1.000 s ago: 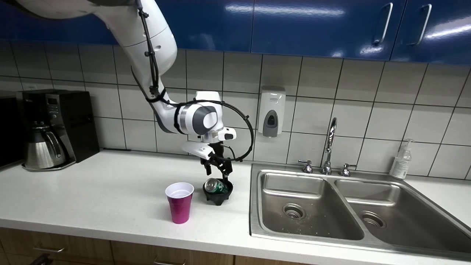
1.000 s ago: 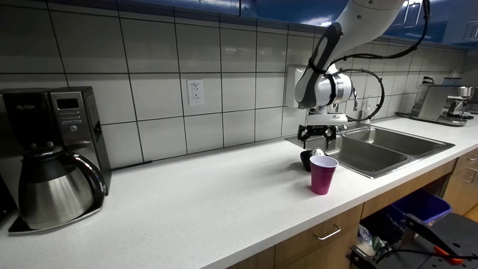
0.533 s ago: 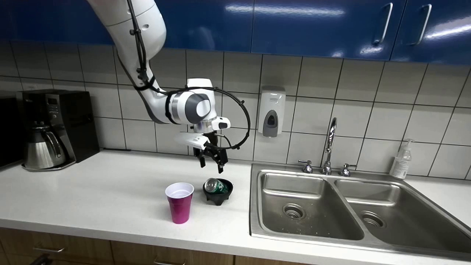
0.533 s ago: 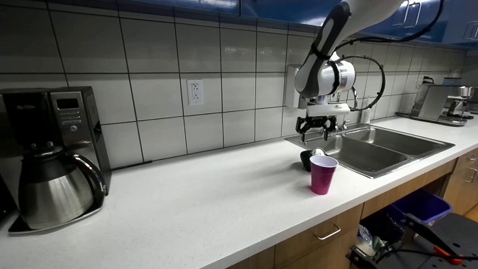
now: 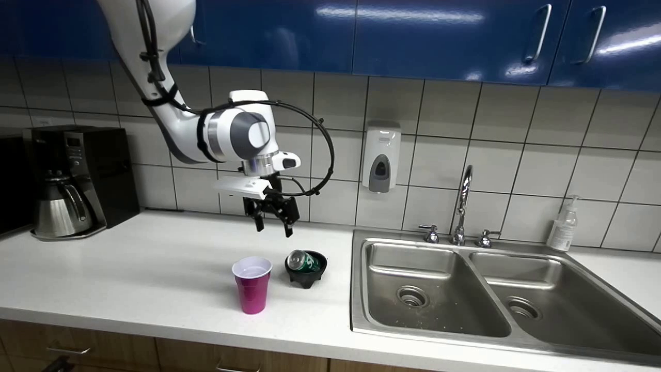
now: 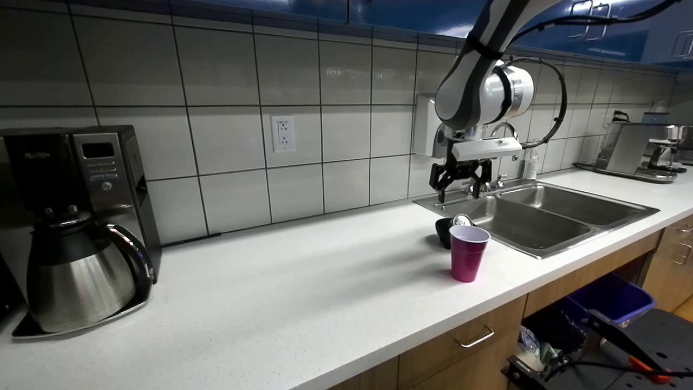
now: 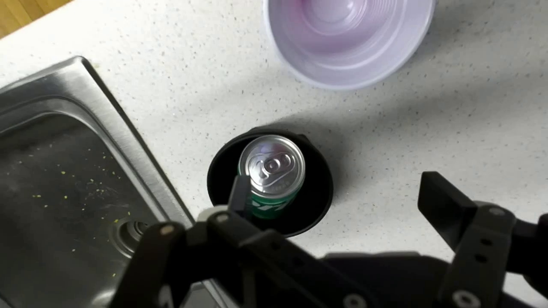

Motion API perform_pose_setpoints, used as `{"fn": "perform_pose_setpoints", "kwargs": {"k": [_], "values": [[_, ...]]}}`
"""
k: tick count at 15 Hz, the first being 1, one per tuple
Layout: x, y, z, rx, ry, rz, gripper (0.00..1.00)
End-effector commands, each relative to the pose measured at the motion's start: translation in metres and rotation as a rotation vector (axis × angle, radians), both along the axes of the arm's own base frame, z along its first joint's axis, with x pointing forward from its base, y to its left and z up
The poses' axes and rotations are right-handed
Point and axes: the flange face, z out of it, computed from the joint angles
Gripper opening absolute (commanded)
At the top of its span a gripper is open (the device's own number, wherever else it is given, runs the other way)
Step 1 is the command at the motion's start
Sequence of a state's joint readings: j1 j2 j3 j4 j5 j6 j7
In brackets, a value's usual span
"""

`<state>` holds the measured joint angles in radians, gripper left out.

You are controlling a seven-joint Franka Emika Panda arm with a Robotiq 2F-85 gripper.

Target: Put the green can in the black bowl.

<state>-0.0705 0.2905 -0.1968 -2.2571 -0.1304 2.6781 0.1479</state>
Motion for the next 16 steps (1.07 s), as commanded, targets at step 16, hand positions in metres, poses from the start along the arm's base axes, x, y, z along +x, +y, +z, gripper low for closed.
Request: {"fn": "perform_pose_setpoints", "kwargs": {"k": [16], "values": [[-0.143,0.086,0.079,0.019,-0.1,0.265,1.0]]}}
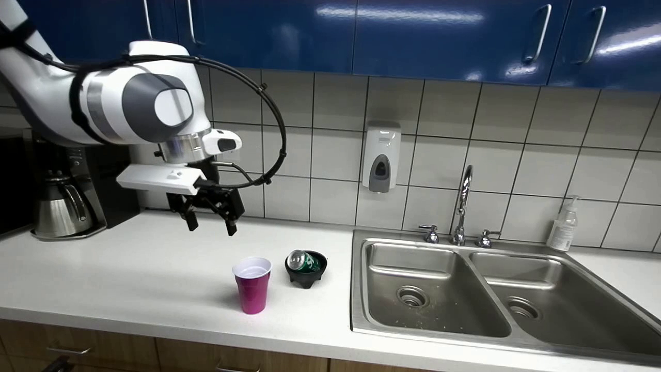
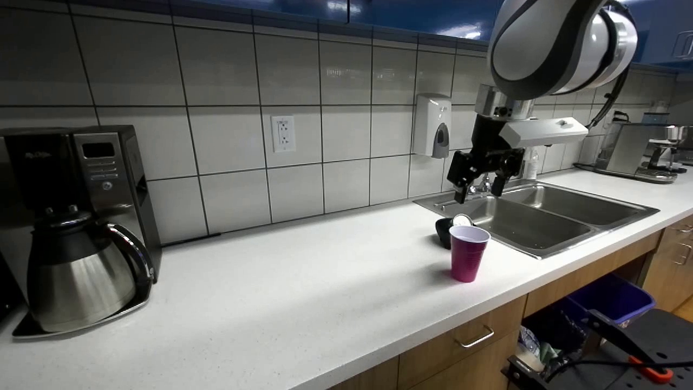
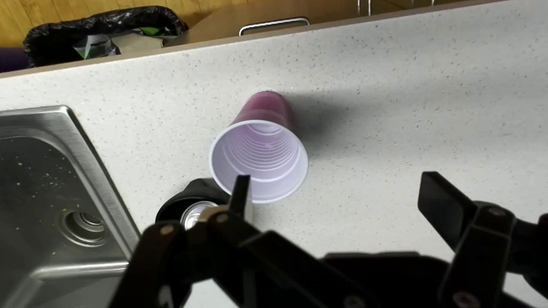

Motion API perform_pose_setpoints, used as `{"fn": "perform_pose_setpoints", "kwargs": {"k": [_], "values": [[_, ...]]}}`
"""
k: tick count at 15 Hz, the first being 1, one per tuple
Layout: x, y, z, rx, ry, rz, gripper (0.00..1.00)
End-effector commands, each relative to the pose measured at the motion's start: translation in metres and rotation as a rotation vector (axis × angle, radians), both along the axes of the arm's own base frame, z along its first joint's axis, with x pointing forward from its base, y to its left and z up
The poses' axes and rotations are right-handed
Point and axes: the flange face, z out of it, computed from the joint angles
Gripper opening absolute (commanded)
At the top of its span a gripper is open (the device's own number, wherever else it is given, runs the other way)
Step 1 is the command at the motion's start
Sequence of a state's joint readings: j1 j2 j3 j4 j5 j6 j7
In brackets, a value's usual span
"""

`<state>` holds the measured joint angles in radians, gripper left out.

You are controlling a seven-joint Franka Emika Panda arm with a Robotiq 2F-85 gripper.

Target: Put the green can in the black bowl.

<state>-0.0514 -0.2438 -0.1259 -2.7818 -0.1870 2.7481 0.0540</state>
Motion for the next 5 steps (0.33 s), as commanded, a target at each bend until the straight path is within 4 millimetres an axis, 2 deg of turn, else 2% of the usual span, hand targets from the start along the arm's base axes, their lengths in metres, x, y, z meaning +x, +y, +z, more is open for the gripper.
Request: {"fn": "perform_pose_setpoints", "kwargs": {"k": [1,2,5], "values": [[-0.004,0.005,0.03,-0.006,-0.04,0.021,1.0],[-0.001,0.003,0.013,-0.001,-0.027,0.008,1.0],[0.001,0.005,0.024,-0.004,-0.048,0.011,1.0]]}}
